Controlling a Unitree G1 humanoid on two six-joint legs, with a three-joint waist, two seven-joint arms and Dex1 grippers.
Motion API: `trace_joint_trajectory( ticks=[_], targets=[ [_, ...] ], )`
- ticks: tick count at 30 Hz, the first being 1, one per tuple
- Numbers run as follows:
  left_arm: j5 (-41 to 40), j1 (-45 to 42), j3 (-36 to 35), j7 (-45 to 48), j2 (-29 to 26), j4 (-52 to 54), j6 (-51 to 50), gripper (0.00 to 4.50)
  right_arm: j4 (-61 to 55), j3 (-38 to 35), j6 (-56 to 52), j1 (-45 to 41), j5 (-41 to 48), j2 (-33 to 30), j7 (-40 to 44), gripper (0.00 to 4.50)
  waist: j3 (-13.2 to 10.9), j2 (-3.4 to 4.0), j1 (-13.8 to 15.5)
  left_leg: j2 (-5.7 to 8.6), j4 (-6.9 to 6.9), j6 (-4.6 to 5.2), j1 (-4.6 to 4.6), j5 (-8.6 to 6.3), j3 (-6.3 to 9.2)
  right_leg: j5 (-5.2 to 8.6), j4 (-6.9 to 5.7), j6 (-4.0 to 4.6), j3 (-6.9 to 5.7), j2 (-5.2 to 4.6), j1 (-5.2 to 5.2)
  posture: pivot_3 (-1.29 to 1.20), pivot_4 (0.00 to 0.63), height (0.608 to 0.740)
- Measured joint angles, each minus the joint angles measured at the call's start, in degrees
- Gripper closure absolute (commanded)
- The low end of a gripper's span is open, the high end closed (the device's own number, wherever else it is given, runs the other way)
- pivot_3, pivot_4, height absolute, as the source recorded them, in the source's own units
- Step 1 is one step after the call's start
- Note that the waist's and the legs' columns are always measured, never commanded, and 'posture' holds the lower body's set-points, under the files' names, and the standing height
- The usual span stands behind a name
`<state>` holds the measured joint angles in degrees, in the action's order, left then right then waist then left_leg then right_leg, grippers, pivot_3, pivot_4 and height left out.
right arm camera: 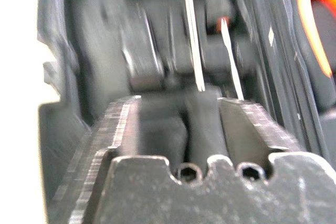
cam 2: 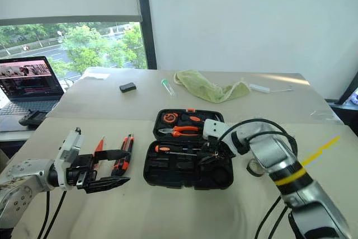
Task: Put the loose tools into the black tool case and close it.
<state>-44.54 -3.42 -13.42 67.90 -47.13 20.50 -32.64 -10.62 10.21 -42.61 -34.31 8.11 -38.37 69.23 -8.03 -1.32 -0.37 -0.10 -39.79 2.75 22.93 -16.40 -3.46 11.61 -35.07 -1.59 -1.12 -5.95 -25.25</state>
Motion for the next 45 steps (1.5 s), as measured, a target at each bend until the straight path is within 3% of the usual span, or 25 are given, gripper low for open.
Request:
trace_joint_trajectory(
  ticks=[4, 8, 15, 22, 31, 38, 41, 45],
  targets=[
    [0.00, -0.16, 0.01, -1.79, 1.30, 0.04, 0.01, 0.00, -9.63, -9.53, -6.38, 7.17, 2.50, 10.70, -14.99, 4.46, 0.00, 0.00, 0.02, -0.03, 0.00, 0.16, -0.09, -0.09, 0.00, 0.00, -0.03, 0.00, 0.03, 0.33, 0.09, 0.00, 0.150, 0.740],
    [-0.03, -0.48, 0.06, -2.67, 1.66, 0.02, 0.00, 0.00, -12.96, -10.85, -6.25, 15.91, 1.71, 19.58, -27.99, 4.46, -0.02, 0.03, 0.19, 0.02, -0.04, 0.13, -0.08, -0.02, -0.02, 0.00, -0.11, 0.00, 0.14, 0.45, 0.06, 0.00, 0.150, 0.740],
    [-0.07, -1.85, 0.14, -1.78, 1.45, -0.22, -0.01, 0.00, -14.71, -6.38, 0.01, 22.21, -2.96, 24.81, -40.83, 4.46, -0.02, 0.03, -0.27, 0.03, -0.04, 0.12, -0.16, 0.02, -0.02, 0.00, -0.16, -0.01, 0.19, 0.65, 0.10, 0.00, 0.150, 0.740],
    [0.34, -2.85, 0.94, -0.86, 1.19, -0.32, -0.01, 0.00, -11.96, -2.81, 2.40, 22.11, -4.69, 24.13, -43.62, 4.46, -0.02, 0.03, -0.38, 0.03, -0.03, 0.10, -0.23, 0.05, -0.03, 0.01, -0.17, -0.02, 0.21, 0.73, 0.15, 0.00, 0.150, 0.740],
    [0.46, -2.02, 0.83, -1.09, 1.12, -0.21, 0.00, 0.00, -7.15, 4.57, 2.20, 17.82, -7.27, 18.56, -41.03, 4.46, 0.17, -0.28, -0.67, -0.26, 0.08, 0.22, -1.46, -0.09, -0.04, 0.26, -0.13, 0.23, 0.20, 0.86, 1.22, 0.00, 0.150, 0.740],
    [1.04, -0.18, -0.56, -4.91, 1.45, 1.26, 0.08, 0.00, -10.20, -0.63, 8.77, 22.75, -1.19, 19.83, -38.31, 4.46, 0.10, -0.19, -0.38, -0.38, 0.09, 0.12, -1.08, -0.12, -0.04, 0.24, -0.20, 0.25, 0.22, 0.96, 0.88, 0.00, 0.150, 0.740],
    [1.67, 0.00, -1.57, -7.61, 1.84, 1.04, 0.04, 0.00, -16.34, -4.26, 9.45, 24.66, 4.84, 19.46, -35.48, 3.60, 0.00, -0.04, -0.29, -0.37, 0.06, 0.13, -0.90, -0.13, -0.04, 0.23, -0.19, 0.23, 0.20, 0.93, 0.76, 0.00, 0.150, 0.740],
    [1.65, -0.05, -2.95, -11.96, 3.02, -0.08, -0.99, 0.00, -25.32, -11.23, 9.46, 26.21, 13.95, 14.37, -30.36, 2.35, -0.02, -0.06, -0.14, -0.37, 0.06, 0.22, -0.93, -0.18, -0.01, 0.21, -0.06, 0.19, 0.10, 0.87, 0.88, 0.00, 0.150, 0.740]
  ],
)
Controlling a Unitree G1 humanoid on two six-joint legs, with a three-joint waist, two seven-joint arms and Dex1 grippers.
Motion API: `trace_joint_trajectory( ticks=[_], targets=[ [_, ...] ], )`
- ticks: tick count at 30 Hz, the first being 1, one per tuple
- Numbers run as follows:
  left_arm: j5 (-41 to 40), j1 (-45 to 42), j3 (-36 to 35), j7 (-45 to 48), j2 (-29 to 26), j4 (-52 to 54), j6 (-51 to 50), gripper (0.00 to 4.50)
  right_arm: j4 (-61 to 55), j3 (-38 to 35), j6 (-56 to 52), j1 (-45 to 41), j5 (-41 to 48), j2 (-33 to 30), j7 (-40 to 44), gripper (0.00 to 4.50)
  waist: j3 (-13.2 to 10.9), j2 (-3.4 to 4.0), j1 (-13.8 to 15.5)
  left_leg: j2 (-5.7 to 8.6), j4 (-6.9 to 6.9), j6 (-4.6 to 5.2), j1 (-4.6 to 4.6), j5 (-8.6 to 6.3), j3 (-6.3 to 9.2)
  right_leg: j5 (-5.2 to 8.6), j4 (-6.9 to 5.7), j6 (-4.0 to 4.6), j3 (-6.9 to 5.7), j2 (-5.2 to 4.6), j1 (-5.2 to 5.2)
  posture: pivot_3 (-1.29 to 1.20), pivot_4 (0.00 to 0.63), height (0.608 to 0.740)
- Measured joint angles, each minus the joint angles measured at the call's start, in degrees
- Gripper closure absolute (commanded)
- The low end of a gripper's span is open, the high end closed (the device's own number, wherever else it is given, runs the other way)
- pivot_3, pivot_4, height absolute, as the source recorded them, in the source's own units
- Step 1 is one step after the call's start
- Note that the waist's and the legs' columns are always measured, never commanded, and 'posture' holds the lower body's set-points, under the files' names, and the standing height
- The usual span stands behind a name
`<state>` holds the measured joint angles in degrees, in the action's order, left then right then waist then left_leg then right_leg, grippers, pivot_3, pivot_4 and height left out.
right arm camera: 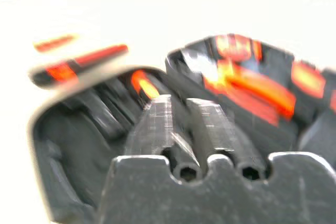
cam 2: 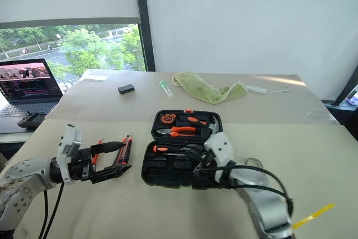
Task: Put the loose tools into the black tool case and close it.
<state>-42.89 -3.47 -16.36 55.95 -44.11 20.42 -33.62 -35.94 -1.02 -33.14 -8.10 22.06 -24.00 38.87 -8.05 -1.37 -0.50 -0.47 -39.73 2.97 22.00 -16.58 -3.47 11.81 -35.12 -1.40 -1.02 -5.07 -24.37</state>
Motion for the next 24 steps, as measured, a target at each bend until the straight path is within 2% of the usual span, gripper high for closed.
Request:
trace_joint_trajectory(
  ticks=[3, 7, 11, 12, 17, 19, 24],
  targets=[
    [0.11, -0.75, -0.73, -4.21, 0.22, -1.18, -1.78, 0.00, -4.33, -4.62, -1.74, 1.36, 6.23, -5.43, 3.41, 1.37, -0.02, 0.00, 0.21, 0.02, -0.01, 0.01, -0.01, 0.00, 0.00, 0.00, 0.00, -0.01, 0.00, -0.04, 0.02, 0.00, 0.150, 0.740],
    [3.01, -3.41, -0.37, -14.65, 0.24, -1.05, -7.70, 0.00, -7.88, -11.98, -3.87, 4.05, 13.34, -13.36, 7.53, 0.05, -0.07, -0.05, 0.74, 0.03, -0.02, 0.01, -0.06, -0.01, 0.00, -0.03, 0.02, -0.04, 0.03, -0.02, 0.08, 0.00, 0.150, 0.740],
    [4.40, -8.32, 1.89, -26.61, 0.27, 1.59, -20.46, 0.00, -10.54, -15.79, -4.95, 5.93, 19.26, -18.22, 9.83, 0.05, -0.13, -0.18, 1.08, 0.02, -0.02, 0.01, -0.04, 0.00, 0.01, -0.03, 0.00, -0.05, 0.04, 0.00, 0.08, 0.00, 0.150, 0.740],
    [5.32, -11.33, 3.44, -31.44, 0.43, 2.36, -26.83, 0.00, -11.45, -16.73, -4.69, 7.35, 19.97, -19.33, 10.62, 0.05, -0.14, -0.19, 1.16, 0.03, -0.04, 0.01, -0.04, 0.00, 0.01, -0.03, -0.02, -0.06, 0.06, -0.01, 0.08, 0.00, 0.150, 0.740],
    [7.59, -24.23, 5.54, -42.39, 4.51, 1.32, -50.69, 0.00, -13.15, -18.63, -0.53, 12.66, 18.82, -21.68, 13.70, 0.05, -0.23, -0.40, 1.43, 0.19, -0.11, 0.03, 0.00, 0.00, 0.06, -0.06, -0.01, -0.21, 0.04, -0.03, 0.12, 0.00, 0.150, 0.740],
    [9.17, -29.13, 7.41, -45.61, 5.75, -2.00, -56.75, 0.00, -13.62, -18.99, 0.81, 13.76, 18.57, -21.75, 13.82, 0.05, -0.27, -0.47, 1.29, 0.25, -0.11, 0.03, -0.03, 0.00, 0.06, -0.07, -0.04, -0.24, 0.09, -0.05, 0.13, 0.00, 0.150, 0.740],
    [12.79, -33.69, 9.59, -52.43, 5.41, -11.62, -58.67, 0.00, -14.23, -19.19, 2.20, 14.76, 18.50, -21.78, 13.34, 0.05, -0.32, -0.56, 0.88, 0.23, -0.06, -0.06, -0.06, 0.06, 0.06, -0.06, -0.10, -0.22, 0.16, -0.04, 0.06, 0.00, 0.150, 0.740]
  ],
)
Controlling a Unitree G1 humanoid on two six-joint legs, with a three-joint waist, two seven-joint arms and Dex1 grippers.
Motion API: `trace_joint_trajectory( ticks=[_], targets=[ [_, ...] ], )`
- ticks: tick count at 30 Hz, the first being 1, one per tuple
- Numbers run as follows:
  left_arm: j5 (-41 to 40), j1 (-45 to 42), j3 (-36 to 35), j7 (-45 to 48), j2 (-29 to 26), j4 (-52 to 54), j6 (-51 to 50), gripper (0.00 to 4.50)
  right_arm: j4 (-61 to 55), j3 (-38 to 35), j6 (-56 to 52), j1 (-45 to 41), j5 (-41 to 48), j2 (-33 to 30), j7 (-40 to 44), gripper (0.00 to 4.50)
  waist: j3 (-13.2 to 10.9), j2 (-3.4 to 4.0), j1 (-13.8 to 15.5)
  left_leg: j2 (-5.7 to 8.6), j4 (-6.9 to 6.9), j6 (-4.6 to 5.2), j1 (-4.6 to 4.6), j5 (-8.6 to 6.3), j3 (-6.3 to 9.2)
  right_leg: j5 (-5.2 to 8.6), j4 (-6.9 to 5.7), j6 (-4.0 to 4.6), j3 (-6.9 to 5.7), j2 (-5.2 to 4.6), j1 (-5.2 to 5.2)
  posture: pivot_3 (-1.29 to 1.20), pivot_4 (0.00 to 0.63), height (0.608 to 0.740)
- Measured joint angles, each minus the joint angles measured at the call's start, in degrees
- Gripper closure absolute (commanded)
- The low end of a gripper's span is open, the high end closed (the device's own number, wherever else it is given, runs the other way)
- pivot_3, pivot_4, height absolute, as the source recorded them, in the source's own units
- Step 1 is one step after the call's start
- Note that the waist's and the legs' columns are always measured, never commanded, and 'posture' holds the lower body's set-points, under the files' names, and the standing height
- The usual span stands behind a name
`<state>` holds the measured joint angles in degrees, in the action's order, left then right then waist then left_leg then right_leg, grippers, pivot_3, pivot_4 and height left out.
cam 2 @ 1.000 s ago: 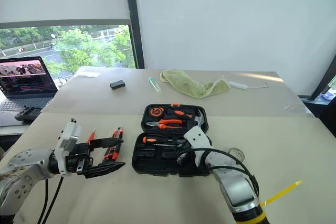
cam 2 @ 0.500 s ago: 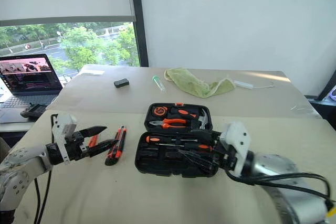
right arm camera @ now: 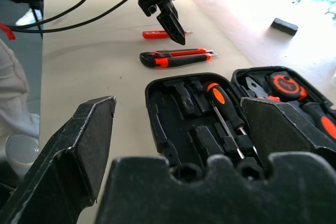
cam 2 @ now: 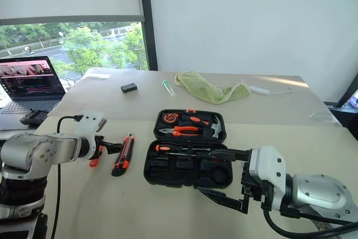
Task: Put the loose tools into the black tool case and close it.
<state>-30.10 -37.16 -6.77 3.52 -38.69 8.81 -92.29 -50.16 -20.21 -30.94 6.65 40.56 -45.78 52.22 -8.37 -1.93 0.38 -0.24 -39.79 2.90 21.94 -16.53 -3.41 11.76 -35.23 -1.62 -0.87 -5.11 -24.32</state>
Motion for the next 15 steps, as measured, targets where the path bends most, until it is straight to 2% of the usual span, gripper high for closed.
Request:
trace_joint_trajectory(
  ticks=[4, 8, 10, 11, 15],
  targets=[
    [2.17, -1.86, 1.40, -2.69, 0.52, -6.11, 0.00, 0.00, -0.15, -0.49, 0.82, 0.84, 0.04, -0.75, 0.01, 0.05, -0.01, -0.03, 0.36, 0.07, -0.03, 0.01, 0.04, 0.00, 0.01, -0.01, 0.03, -0.01, -0.01, -0.11, 0.01, 0.00, 0.150, 0.740],
    [3.12, -3.66, 1.03, -2.60, 2.83, -9.72, 0.02, 1.08, -0.29, -0.72, 1.74, 1.16, 0.03, -1.19, 0.05, 0.00, 0.00, -0.02, 0.90, 0.14, -0.05, 0.01, -0.04, 0.00, 0.03, -0.02, 0.02, -0.03, -0.01, -0.22, 0.10, 0.00, 0.150, 0.740],
    [3.14, -3.85, 1.01, -1.63, 3.32, -10.70, 0.19, 1.95, -0.29, -0.72, 2.09, 1.15, 0.03, -1.52, -0.02, 0.00, 0.00, -0.01, 0.87, 0.13, -0.04, 0.01, -0.16, 0.01, 0.03, -0.02, -0.09, -0.02, 0.03, -0.23, 0.14, 0.00, 0.150, 0.740],
    [3.14, -3.85, 1.02, -1.58, 3.39, -10.75, 0.23, 2.10, -0.29, -0.72, 2.11, 1.15, 0.03, -1.60, -0.02, 0.00, 0.01, -0.01, 0.86, 0.12, -0.04, 0.00, -0.19, 0.02, 0.03, -0.01, -0.12, -0.02, 0.05, -0.24, 0.15, 0.00, 0.150, 0.740],
    [3.20, -3.35, 1.07, -1.09, 3.44, -10.54, 0.54, 3.58, -0.29, -0.69, 2.35, 1.12, -0.03, -1.81, -0.45, 0.00, 0.01, 0.00, 0.56, 0.05, -0.02, -0.05, -0.31, 0.05, 0.02, 0.02, -0.32, 0.09, 0.12, -0.26, 0.14, 0.00, 0.150, 0.740]
  ],
)
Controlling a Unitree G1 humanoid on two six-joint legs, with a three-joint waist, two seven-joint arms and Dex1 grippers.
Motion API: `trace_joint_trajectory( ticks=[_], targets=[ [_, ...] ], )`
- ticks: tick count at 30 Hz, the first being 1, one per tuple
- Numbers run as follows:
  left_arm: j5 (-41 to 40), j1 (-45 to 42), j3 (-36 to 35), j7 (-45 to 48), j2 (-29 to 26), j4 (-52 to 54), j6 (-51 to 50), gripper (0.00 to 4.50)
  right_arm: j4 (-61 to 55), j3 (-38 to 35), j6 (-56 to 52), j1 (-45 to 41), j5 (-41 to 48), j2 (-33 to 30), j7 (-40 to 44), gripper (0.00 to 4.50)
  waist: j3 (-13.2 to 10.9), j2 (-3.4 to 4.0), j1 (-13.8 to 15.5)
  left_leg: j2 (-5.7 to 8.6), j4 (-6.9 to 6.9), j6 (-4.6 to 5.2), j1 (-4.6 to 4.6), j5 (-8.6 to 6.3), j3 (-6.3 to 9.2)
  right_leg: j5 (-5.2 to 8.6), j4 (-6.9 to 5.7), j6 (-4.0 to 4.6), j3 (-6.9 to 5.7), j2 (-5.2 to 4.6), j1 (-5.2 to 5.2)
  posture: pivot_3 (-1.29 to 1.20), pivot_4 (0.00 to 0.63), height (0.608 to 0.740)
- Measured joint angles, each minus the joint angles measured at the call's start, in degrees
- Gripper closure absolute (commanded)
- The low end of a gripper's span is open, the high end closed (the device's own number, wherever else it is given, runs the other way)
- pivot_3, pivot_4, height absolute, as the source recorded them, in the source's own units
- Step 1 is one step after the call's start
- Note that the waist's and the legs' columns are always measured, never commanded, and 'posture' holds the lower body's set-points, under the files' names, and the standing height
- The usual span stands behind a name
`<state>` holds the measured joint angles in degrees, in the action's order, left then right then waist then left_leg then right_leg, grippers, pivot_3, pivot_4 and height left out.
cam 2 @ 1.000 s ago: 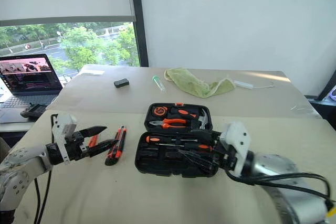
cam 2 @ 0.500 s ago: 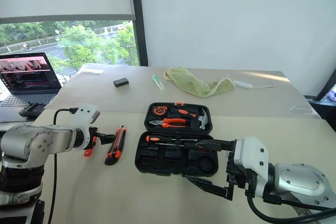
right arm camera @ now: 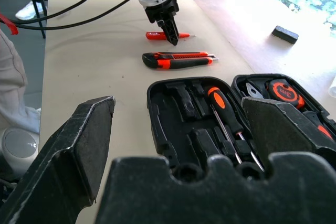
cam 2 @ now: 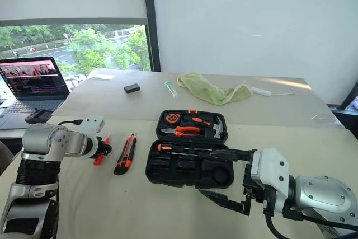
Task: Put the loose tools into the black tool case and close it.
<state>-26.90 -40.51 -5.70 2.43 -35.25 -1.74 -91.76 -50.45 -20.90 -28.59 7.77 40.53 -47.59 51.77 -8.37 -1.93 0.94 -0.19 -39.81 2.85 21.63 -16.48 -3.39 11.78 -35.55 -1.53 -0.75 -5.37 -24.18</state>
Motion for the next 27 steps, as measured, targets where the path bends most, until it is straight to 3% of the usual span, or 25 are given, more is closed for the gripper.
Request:
trace_joint_trajectory(
  ticks=[2, 7, 10, 12, 15, 18, 21, 27],
  targets=[
    [0.23, 1.03, -0.11, 0.53, -0.47, 1.19, 0.24, 4.08, 0.01, 0.00, 0.23, -0.01, 0.03, 0.01, -0.52, 0.00, 0.00, 0.00, -0.32, -0.04, 0.01, -0.02, -0.04, 0.01, -0.01, 0.05, -0.15, 0.08, 0.04, -0.03, -0.06, 0.00, 0.150, 0.740],
    [-0.03, 4.10, -1.95, 5.17, -2.34, 3.46, 3.66, 4.08, 0.03, 0.00, 0.84, 0.80, -0.13, 0.85, -1.86, 0.00, -0.01, -0.02, -0.38, -0.14, 0.04, -0.09, 0.13, 0.03, 0.00, 0.12, -0.18, 0.19, 0.01, -0.02, -0.22, 0.00, 0.150, 0.740],
    [-3.49, 5.23, -5.13, 16.93, -3.22, 5.36, 15.35, 4.08, 0.03, -0.02, 0.99, 2.64, -0.50, 1.40, -2.49, 0.00, -0.07, -0.12, 0.07, -0.15, -0.05, -0.23, 0.57, 0.13, 0.05, 0.12, -0.19, 0.23, -0.02, -0.17, -0.53, 0.00, 0.150, 0.740],
    [-7.88, 3.94, -3.57, 30.65, -7.05, 8.20, 22.37, 4.08, -0.23, -0.32, 1.00, 3.39, -0.49, 1.60, -3.31, 0.00, -0.10, -0.25, 0.46, -0.11, -0.11, -0.56, 0.77, 0.32, 0.04, 0.12, -0.19, 0.26, -0.07, -0.16, -0.73, 0.00, 0.150, 0.740],
    [-8.87, -0.14, 5.27, 47.60, -13.29, 12.57, 30.49, 4.08, -1.24, -2.00, 1.00, 6.34, -0.54, 2.11, -4.35, 0.00, -0.09, -0.17, 0.69, 0.10, -0.03, -0.35, 0.71, 0.21, -0.06, 0.16, -0.13, 0.23, -0.09, -0.15, -0.69, 0.00, 0.150, 0.740],
    [-2.83, -2.27, 17.24, 57.96, -14.23, 13.26, 41.36, 4.08, -3.06, -4.38, 1.00, 9.97, -0.48, 2.70, -4.90, 0.00, -0.08, -0.11, 0.78, 0.19, -0.07, 0.10, 0.64, -0.03, -0.12, 0.20, -0.09, 0.17, -0.02, -0.07, -0.55, 0.00, 0.150, 0.740],
    [5.16, -5.38, 29.58, 65.18, -11.35, 9.13, 50.34, 4.08, -5.32, -7.86, 1.00, 15.18, -0.45, 4.08, -5.92, 0.00, -0.09, -0.13, 1.19, 0.20, -0.23, 0.23, 0.63, -0.08, -0.10, 0.14, 0.03, 0.05, -0.05, 0.08, -0.39, 0.00, 0.150, 0.740],
    [17.82, -11.43, 40.03, 70.48, -4.65, -1.68, 62.36, 4.08, -7.90, -11.47, 2.20, 22.22, -0.37, 5.49, -7.09, 0.00, -0.13, -0.17, 0.99, 0.18, -0.45, 0.48, 0.63, -0.19, -0.10, 0.06, 0.34, -0.25, 0.01, 0.17, -0.12, 0.00, 0.150, 0.740]
  ],
)
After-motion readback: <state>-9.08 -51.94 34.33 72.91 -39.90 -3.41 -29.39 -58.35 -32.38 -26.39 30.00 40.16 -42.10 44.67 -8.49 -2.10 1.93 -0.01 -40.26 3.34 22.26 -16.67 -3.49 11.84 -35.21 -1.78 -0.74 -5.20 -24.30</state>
